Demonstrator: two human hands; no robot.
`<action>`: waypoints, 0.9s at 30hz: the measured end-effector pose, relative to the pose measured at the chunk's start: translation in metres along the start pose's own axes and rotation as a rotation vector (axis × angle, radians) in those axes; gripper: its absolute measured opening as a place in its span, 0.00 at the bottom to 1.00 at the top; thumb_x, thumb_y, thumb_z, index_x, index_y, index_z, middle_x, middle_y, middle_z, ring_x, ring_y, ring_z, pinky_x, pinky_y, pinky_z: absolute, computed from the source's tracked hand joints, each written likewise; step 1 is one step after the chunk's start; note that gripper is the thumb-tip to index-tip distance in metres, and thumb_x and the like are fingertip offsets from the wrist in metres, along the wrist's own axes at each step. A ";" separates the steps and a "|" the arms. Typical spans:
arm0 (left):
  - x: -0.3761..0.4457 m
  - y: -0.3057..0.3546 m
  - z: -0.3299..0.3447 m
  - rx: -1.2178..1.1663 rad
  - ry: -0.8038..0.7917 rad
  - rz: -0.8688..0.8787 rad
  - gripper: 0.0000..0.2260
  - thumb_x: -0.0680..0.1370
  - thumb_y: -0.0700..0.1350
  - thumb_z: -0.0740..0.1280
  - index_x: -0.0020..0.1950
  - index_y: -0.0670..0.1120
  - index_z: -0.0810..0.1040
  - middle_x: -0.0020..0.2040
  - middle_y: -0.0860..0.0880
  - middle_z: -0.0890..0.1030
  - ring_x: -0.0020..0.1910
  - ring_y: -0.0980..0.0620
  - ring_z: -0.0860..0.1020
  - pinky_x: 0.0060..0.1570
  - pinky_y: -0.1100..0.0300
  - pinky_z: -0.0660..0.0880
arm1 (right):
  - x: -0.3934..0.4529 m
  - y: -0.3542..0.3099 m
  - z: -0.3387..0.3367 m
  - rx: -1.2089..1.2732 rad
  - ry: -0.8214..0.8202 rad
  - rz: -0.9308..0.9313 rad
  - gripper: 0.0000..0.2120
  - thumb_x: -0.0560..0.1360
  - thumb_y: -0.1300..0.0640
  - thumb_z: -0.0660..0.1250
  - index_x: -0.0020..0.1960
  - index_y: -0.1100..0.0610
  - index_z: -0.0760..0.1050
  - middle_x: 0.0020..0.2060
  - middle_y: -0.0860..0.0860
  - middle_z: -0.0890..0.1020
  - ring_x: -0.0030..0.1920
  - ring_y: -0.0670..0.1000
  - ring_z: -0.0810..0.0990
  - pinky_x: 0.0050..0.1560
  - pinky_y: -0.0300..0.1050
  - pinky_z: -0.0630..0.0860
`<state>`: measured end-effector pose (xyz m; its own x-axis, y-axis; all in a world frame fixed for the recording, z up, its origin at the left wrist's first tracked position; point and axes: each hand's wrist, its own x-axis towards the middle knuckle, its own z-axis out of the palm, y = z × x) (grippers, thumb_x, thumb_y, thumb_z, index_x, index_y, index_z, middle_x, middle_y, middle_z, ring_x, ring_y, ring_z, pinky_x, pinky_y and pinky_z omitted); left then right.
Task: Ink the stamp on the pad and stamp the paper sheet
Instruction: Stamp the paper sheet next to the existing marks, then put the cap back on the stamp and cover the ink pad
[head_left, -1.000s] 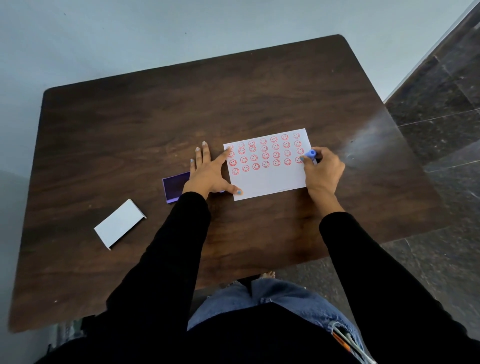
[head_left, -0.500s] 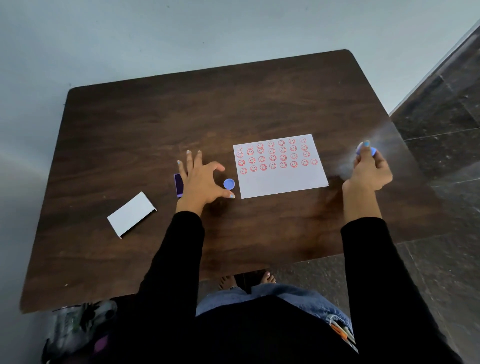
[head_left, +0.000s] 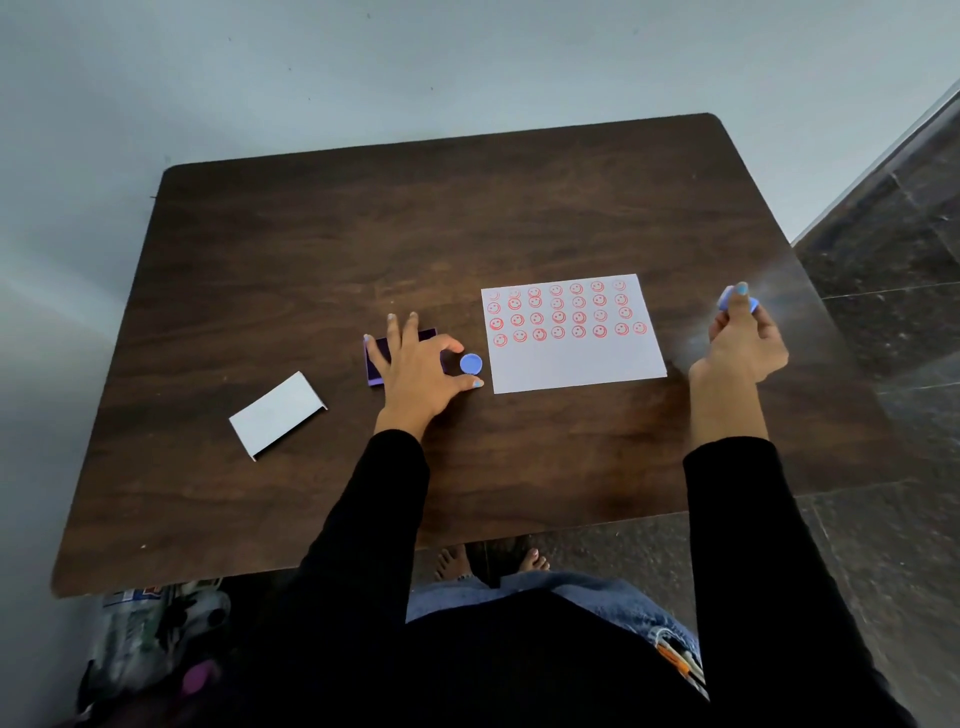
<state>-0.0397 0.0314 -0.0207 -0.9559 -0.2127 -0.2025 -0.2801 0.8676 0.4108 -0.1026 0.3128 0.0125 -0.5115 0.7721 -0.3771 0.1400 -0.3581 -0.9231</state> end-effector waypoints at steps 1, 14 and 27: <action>0.000 0.000 0.001 -0.006 0.009 0.002 0.16 0.68 0.55 0.75 0.54 0.56 0.79 0.77 0.43 0.57 0.77 0.42 0.44 0.70 0.38 0.33 | 0.000 0.001 0.001 -0.002 -0.003 0.003 0.10 0.70 0.55 0.73 0.47 0.61 0.82 0.37 0.50 0.82 0.30 0.42 0.77 0.28 0.29 0.72; -0.001 0.008 -0.013 -0.253 0.218 -0.097 0.09 0.72 0.50 0.71 0.52 0.53 0.78 0.63 0.52 0.77 0.75 0.49 0.58 0.69 0.37 0.35 | -0.086 0.030 0.072 -0.043 -0.566 0.158 0.07 0.73 0.62 0.70 0.49 0.60 0.77 0.38 0.52 0.81 0.39 0.47 0.81 0.41 0.36 0.78; -0.013 0.004 -0.023 -0.445 0.333 -0.146 0.10 0.71 0.50 0.69 0.52 0.54 0.79 0.46 0.55 0.83 0.57 0.54 0.76 0.69 0.43 0.51 | -0.151 0.082 0.086 -0.385 -1.053 0.265 0.12 0.74 0.61 0.69 0.56 0.63 0.76 0.55 0.61 0.81 0.55 0.57 0.81 0.54 0.48 0.80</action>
<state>-0.0307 0.0268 0.0037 -0.8604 -0.5090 -0.0243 -0.3529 0.5608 0.7490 -0.0868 0.1220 0.0002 -0.8564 -0.1899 -0.4802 0.5056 -0.1194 -0.8545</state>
